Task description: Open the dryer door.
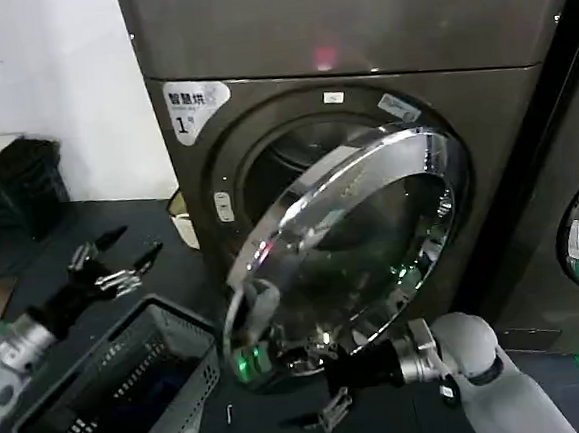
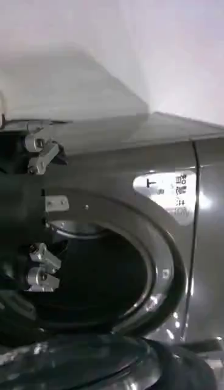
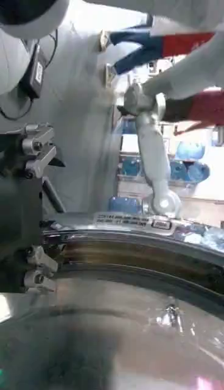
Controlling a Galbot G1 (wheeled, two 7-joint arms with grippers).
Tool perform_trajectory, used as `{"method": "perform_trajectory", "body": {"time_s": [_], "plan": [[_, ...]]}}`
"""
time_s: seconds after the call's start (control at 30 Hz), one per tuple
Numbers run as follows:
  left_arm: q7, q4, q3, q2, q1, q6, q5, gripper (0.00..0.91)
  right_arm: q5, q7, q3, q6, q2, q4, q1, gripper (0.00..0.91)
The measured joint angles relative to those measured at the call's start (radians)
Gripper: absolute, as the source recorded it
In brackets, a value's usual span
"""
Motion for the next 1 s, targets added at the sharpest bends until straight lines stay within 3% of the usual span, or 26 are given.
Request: {"method": "perform_trajectory", "body": {"time_s": [0.27,0.67,1.0], "plan": [[0.070,0.021,0.191,0.084,-0.128,0.016,-0.063,0.907,-0.019,-0.041,0.077,0.019,-0.018,0.012,-0.058,0.907],[0.113,0.050,0.410,0.045,-0.318,0.036,-0.009,0.907,0.094,-0.027,0.352,0.019,0.013,0.062,-0.172,0.907],[0.126,0.049,0.531,0.014,-0.418,0.046,-0.003,0.907,0.178,0.113,0.666,0.021,0.121,0.145,-0.236,0.907]]}}
